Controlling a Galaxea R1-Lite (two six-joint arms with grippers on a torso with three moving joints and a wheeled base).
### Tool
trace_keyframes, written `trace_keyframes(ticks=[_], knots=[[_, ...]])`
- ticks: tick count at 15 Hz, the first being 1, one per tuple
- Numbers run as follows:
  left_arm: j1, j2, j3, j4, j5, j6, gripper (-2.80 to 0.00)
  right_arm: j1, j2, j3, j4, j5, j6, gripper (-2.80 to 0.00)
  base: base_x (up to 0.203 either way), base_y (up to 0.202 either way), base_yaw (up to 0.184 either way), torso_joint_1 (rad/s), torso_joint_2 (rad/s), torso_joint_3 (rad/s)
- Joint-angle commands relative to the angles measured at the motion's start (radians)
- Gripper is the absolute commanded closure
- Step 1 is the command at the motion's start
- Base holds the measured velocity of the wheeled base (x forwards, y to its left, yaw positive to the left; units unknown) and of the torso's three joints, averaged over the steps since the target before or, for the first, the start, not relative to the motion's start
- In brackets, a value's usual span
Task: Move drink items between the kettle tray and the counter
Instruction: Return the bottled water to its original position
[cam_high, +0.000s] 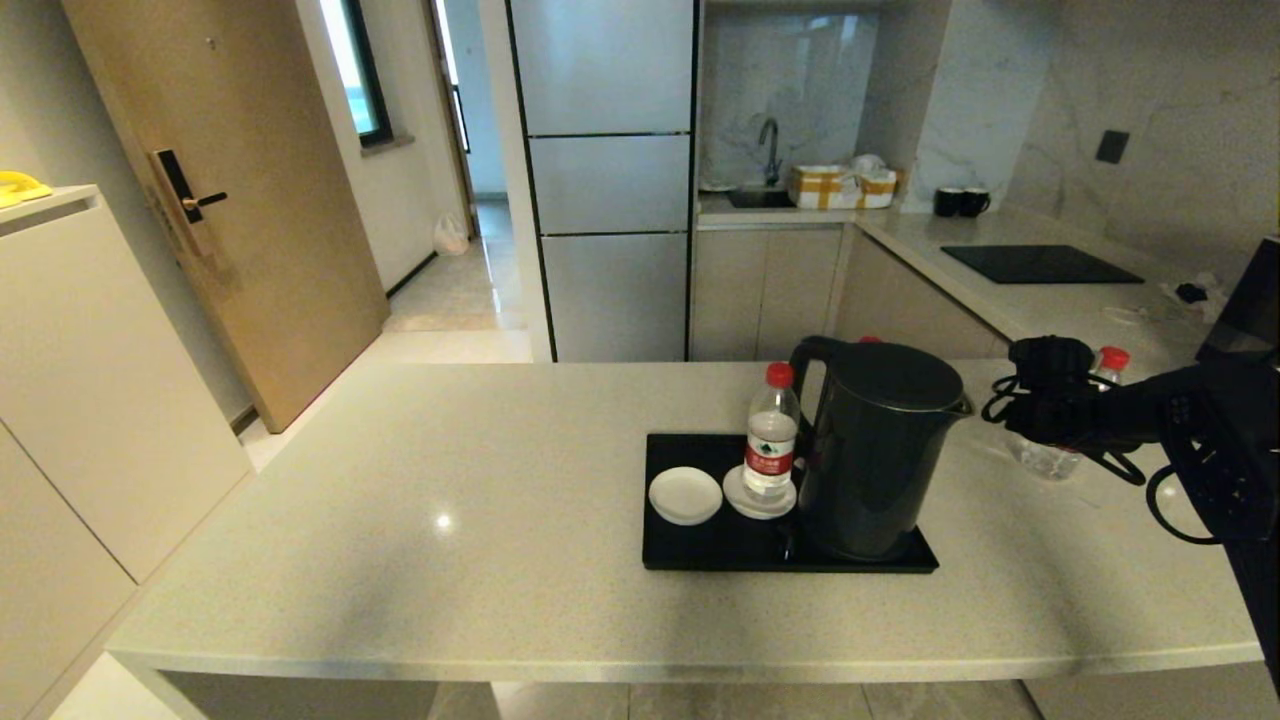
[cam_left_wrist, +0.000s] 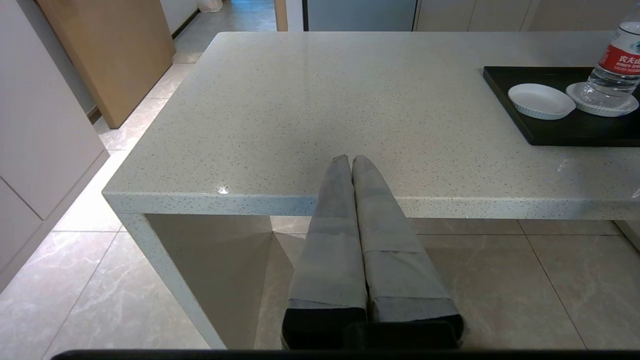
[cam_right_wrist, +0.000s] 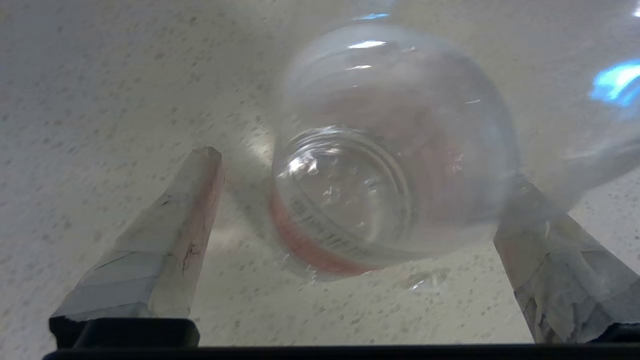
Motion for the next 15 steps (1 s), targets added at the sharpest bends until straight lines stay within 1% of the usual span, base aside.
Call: trace_keyframes(ticks=[1, 9, 10, 15], knots=[[0.000, 0.000, 0.000, 0.000, 0.000, 0.000, 0.00, -0.005, 0.000, -0.001, -0.003, -0.003, 0.001, -2.80, 0.000, 0.000, 0.000, 0.000, 0.00, 0.000], [0.001, 0.000, 0.000, 0.001, 0.000, 0.000, 0.00, -0.023, 0.004, -0.003, -0.022, -0.001, -0.001, -2.80, 0.000, 0.000, 0.000, 0.000, 0.00, 0.000], [0.001, 0.000, 0.000, 0.001, 0.000, 0.000, 0.00, -0.023, 0.006, -0.004, -0.022, -0.001, 0.000, 0.00, 0.000, 0.000, 0.000, 0.000, 0.00, 0.000], [0.001, 0.000, 0.000, 0.001, 0.000, 0.000, 0.00, -0.023, 0.011, -0.004, -0.023, -0.001, -0.001, 0.00, 0.000, 0.000, 0.000, 0.000, 0.00, 0.000]])
